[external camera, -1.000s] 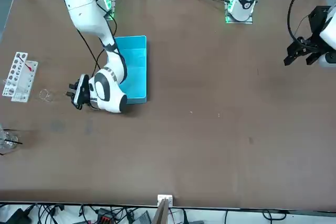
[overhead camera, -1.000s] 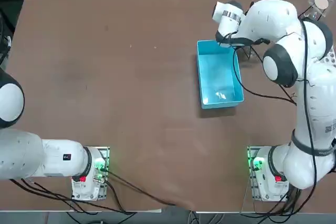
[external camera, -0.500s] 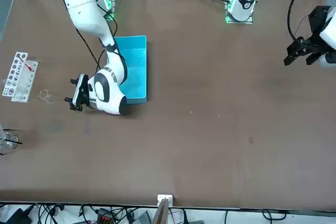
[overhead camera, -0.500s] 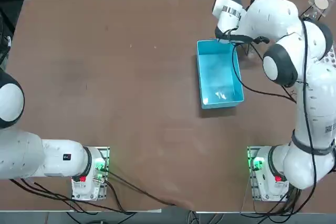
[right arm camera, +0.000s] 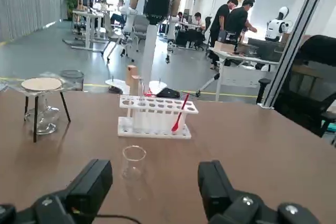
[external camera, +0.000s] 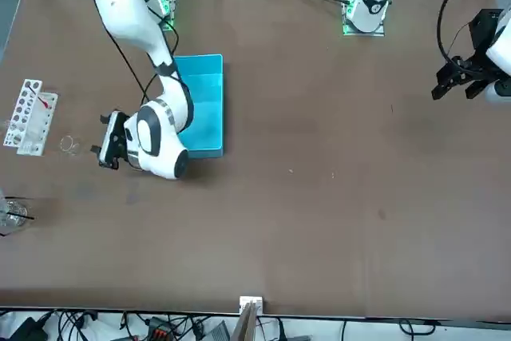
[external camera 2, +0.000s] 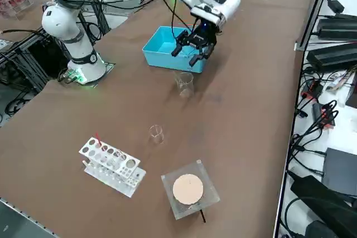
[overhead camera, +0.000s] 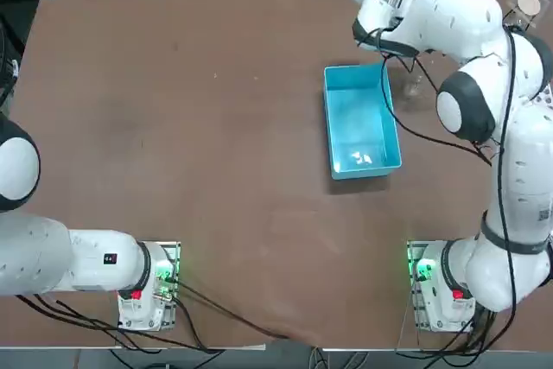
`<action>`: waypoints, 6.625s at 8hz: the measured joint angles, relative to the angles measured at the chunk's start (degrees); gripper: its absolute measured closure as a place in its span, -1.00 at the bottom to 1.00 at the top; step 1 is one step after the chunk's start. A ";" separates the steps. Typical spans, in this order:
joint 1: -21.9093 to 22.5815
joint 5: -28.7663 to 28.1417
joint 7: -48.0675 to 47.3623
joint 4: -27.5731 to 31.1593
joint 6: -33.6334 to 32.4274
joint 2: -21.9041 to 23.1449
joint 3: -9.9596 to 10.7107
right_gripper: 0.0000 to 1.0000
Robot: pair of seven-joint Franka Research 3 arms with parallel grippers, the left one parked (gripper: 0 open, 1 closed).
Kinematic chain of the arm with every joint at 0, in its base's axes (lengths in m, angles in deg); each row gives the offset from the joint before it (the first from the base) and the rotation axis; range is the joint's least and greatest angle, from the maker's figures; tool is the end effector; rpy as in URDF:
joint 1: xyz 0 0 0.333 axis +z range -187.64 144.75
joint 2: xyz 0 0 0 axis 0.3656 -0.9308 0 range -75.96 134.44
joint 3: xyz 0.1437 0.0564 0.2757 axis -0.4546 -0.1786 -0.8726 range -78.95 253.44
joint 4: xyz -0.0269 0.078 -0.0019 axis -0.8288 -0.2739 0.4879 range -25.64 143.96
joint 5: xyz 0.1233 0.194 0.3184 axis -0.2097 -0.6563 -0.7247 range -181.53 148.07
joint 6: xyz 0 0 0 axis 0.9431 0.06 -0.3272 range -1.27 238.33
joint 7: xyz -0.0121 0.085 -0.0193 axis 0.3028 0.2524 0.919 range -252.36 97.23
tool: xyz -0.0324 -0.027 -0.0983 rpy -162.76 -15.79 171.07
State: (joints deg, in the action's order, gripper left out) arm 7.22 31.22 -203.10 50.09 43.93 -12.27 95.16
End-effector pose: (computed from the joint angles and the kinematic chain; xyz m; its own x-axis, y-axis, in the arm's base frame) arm 0.6172 0.1481 0.2825 0.0770 -0.3094 0.9478 -0.9511 0.2625 0.1629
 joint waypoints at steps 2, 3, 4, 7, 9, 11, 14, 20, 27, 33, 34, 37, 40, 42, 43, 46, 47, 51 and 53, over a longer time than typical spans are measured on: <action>-1.91 -0.02 3.74 -0.27 -1.82 2.96 0.76 -1.00; -4.07 -0.01 4.67 -0.28 -2.37 4.41 1.06 -1.00; -6.67 0.24 4.90 -0.26 -2.63 5.37 1.59 -1.00; -10.86 1.36 5.50 1.89 -2.36 7.53 6.45 -0.97; -14.12 1.44 6.02 5.99 0.58 11.43 7.12 -0.95; -16.75 3.00 5.97 12.24 5.04 14.67 7.24 -0.94; -19.03 10.01 0.88 26.66 13.70 19.29 7.38 -0.94; -20.26 23.93 -16.16 46.56 23.87 22.45 7.37 -0.94; -22.96 33.21 -26.07 48.68 28.09 16.19 7.36 -0.82; -24.16 35.47 -29.97 48.67 28.48 11.59 7.34 -0.75; -24.55 36.16 -30.26 48.66 28.48 11.07 7.33 -0.74; -26.35 37.98 -30.60 48.65 28.52 10.43 7.34 -0.58; -26.44 38.09 -30.61 48.62 28.59 10.34 7.25 -0.37; -26.44 38.15 -30.61 48.61 28.65 10.33 7.23 -0.21; -26.46 38.17 -30.61 48.61 28.67 10.31 7.23 -0.13; -26.65 38.75 -30.61 48.61 28.75 10.23 7.23 -0.07; -26.77 38.80 -30.61 48.61 28.90 10.19 7.23 -0.07; -27.07 38.89 -31.31 48.36 29.73 9.78 7.23 0.07; -27.07 38.90 -31.47 48.30 29.78 9.78 7.23 0.08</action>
State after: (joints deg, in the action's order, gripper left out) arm -19.85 70.12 -234.57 98.39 73.71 -2.49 102.38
